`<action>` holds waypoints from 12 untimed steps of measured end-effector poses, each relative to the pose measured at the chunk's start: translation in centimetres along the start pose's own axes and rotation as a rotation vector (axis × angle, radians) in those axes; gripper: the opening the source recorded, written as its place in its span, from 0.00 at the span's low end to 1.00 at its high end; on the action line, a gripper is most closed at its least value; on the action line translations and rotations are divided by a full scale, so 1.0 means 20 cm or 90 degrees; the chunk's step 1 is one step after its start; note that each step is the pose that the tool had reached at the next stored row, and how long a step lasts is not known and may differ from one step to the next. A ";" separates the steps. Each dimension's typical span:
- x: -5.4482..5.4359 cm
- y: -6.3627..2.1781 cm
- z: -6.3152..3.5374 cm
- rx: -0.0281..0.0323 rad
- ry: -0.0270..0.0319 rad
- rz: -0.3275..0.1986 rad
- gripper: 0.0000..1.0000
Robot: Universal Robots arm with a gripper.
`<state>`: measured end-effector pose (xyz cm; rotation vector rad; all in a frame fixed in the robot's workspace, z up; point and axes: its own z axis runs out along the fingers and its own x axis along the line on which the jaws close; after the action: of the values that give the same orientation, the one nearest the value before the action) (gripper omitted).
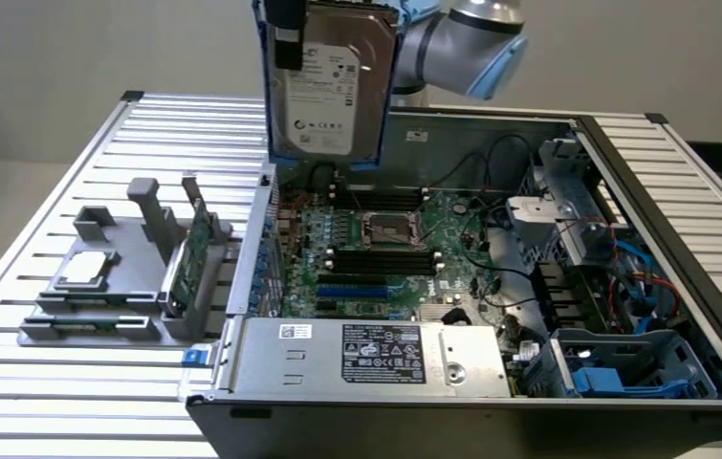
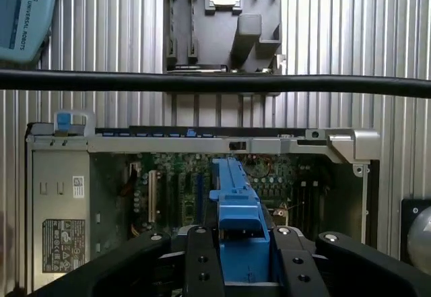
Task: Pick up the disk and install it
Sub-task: 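Pick up the disk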
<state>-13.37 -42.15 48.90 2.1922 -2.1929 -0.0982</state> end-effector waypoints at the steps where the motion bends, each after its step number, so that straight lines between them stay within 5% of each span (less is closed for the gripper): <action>1: 0.01 -0.021 -0.003 -0.0001 0.0001 0.000 0.33; 12: 0.12 -0.248 -0.028 -0.0002 -0.0001 0.000 0.33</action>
<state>-8.38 -44.60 49.05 2.1921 -2.1928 -0.0988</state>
